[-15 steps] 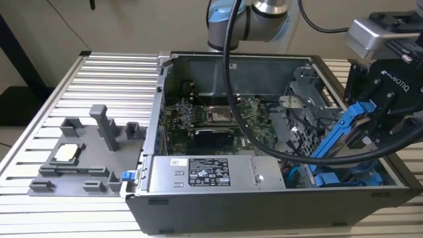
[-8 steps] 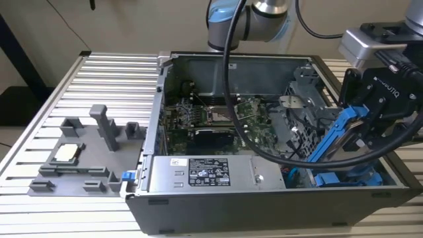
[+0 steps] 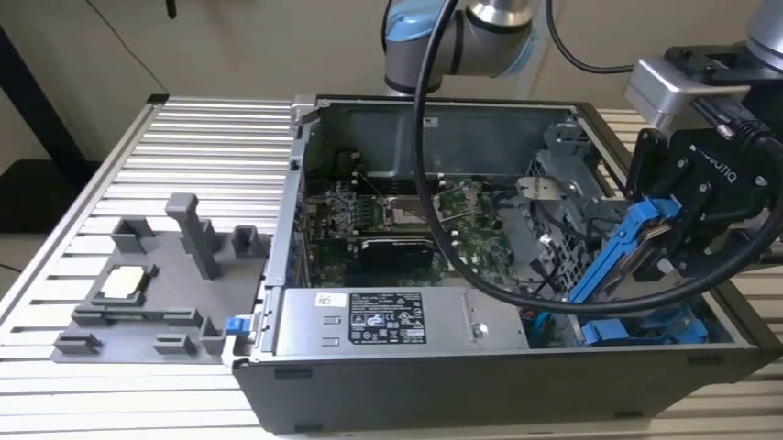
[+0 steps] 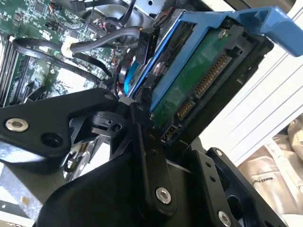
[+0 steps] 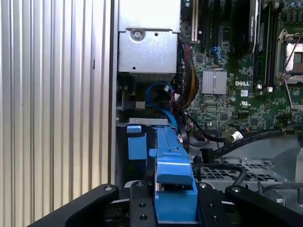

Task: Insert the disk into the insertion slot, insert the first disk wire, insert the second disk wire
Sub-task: 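Insert the disk into the insertion slot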

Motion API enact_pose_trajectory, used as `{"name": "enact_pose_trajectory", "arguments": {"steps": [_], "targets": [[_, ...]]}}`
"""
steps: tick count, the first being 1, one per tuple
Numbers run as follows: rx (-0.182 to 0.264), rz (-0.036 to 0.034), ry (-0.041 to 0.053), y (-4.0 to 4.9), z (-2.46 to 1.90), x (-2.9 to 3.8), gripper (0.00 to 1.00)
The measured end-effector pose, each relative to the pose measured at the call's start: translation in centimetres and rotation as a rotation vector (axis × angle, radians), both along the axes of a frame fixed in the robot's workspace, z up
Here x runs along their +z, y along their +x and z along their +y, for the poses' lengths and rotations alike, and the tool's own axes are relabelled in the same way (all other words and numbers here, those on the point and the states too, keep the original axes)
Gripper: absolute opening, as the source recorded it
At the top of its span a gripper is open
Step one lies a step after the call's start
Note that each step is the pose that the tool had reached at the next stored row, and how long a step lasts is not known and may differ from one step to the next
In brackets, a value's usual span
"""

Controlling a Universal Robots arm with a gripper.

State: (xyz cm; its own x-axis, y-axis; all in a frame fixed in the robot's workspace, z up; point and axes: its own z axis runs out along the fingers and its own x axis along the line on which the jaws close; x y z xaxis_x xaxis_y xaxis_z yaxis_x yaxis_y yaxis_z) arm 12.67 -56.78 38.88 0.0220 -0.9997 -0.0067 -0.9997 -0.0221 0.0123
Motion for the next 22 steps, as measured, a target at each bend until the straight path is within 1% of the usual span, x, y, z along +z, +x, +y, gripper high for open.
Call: {"name": "enact_pose_trajectory", "arguments": {"steps": [4, 5, 9, 11, 14, 15, 16, 17, 20, 22], "targets": [[0.000, 0.0000, 0.0015, 0.01, 0.00, -0.01, 0.34], [0.000, 0.0000, 0.0019, 0.01, 0.00, 0.00, 0.40], [0.000, 0.0003, 0.0019, 0.00, 0.01, 0.00, 0.40], [0.000, 0.0016, 0.0007, -0.01, 0.01, 0.28, 0.40], [0.000, 0.0026, -0.0018, 0.00, 0.09, 0.93, 0.40], [0.001, 0.0024, -0.0018, 0.00, 0.17, 0.94, 0.40], [0.001, -0.0015, -0.0017, -0.02, 0.26, 0.94, 0.40], [0.001, -0.0150, -0.0019, -0.05, 0.33, 0.95, 0.40], [0.002, -0.0675, -0.0020, -0.14, 0.49, 0.94, 0.40], [0.002, -0.1044, -0.0020, -0.20, 0.65, 0.94, 0.40]]}}
